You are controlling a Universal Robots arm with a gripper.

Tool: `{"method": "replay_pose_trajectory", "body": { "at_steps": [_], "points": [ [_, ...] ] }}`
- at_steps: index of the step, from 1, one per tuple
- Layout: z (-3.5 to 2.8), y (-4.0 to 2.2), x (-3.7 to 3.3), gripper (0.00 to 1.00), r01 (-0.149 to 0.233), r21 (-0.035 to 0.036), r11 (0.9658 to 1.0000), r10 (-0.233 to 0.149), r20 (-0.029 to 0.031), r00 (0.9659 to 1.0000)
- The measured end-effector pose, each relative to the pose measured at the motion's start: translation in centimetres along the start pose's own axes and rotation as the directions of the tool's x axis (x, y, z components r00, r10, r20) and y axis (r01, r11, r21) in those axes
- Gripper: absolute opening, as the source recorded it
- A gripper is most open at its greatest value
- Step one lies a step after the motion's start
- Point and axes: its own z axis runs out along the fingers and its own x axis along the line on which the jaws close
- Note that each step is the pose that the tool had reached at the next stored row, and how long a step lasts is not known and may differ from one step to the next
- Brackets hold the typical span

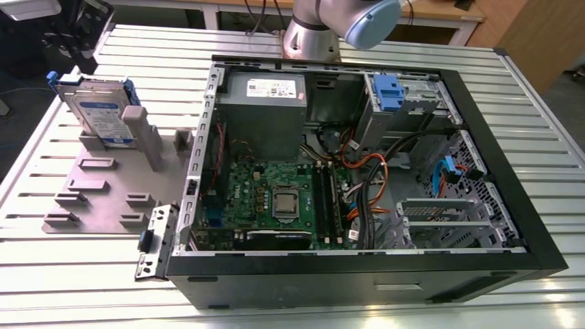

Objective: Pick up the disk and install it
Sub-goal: 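Reach for the disk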

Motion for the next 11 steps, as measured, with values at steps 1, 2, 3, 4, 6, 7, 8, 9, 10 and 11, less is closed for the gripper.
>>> {"method": "replay_pose_trajectory", "body": {
  "at_steps": [1,2,3,4,6,7,8,9,10,11],
  "points": [
    [0.14,0.15,0.19,0.11,0.000,0.0000,1.0000,0.000,0.0000,1.0000],
    [0.28,0.30,0.42,0.11,0.000,0.0001,1.0000,0.000,-0.0001,1.0000],
    [0.44,0.42,0.65,0.11,0.000,0.0001,1.0000,0.000,-0.0002,1.0000],
    [0.60,0.52,0.88,0.11,0.000,0.0001,1.0000,0.000,-0.0002,1.0000],
    [0.97,0.65,1.27,0.11,0.000,0.0001,1.0000,0.000,-0.0001,1.0000],
    [1.15,0.70,1.39,0.11,0.000,0.0001,1.0000,0.000,-0.0001,1.0000],
    [1.33,0.77,1.49,0.11,0.000,0.0001,1.0000,0.000,0.0000,1.0000],
    [1.52,0.84,1.55,0.11,0.000,0.0001,1.0000,0.000,-0.0001,1.0000],
    [1.70,0.89,1.60,0.11,0.000,0.0002,1.0000,0.000,-0.0001,1.0000],
    [1.88,0.94,1.64,0.11,0.000,0.0002,1.0000,0.000,-0.0001,1.0000]
  ]
}}
